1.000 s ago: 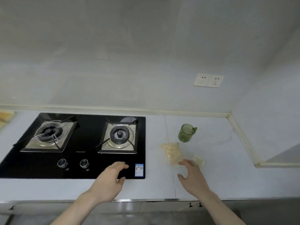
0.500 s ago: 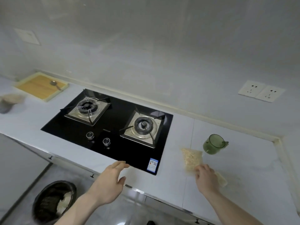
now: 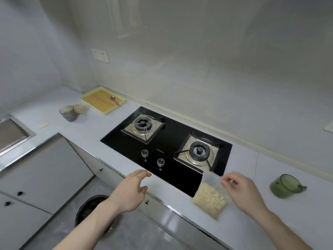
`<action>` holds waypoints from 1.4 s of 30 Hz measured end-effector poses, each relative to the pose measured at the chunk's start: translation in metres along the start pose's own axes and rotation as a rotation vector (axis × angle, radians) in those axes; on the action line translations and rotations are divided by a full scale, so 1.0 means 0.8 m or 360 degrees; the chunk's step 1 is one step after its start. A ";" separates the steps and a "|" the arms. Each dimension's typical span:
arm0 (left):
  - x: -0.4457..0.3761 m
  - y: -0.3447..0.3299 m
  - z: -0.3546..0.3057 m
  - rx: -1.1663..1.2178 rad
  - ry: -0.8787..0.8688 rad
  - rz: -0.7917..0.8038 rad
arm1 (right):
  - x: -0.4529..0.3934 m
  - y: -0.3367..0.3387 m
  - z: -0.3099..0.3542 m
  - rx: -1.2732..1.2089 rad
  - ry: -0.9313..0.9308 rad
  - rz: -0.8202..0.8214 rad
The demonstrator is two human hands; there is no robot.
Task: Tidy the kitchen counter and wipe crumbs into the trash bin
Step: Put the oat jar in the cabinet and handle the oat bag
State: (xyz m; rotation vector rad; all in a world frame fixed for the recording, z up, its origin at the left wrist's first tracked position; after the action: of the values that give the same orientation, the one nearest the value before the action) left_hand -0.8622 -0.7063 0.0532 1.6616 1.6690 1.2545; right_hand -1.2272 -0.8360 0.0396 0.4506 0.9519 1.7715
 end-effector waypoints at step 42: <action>-0.023 0.379 0.519 0.0106 0.0741 -0.0658 | -0.518 -0.504 0.561 -0.0672 -0.0001 0.0543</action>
State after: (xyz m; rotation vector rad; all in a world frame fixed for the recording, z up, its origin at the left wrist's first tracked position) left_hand -0.3528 -0.6569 0.1069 1.0173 2.2046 1.4477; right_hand -0.5082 -0.9733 0.0568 0.3530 0.4937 2.2138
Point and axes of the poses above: each hand's wrist, its own x-axis away from the middle knuckle, its own y-axis out of the back of the hand, z = x × y, the point moved 3 cm from there along -x, towards the middle knuckle, and after that the axes turned 4 degrees about y, right-handed, at the moved point
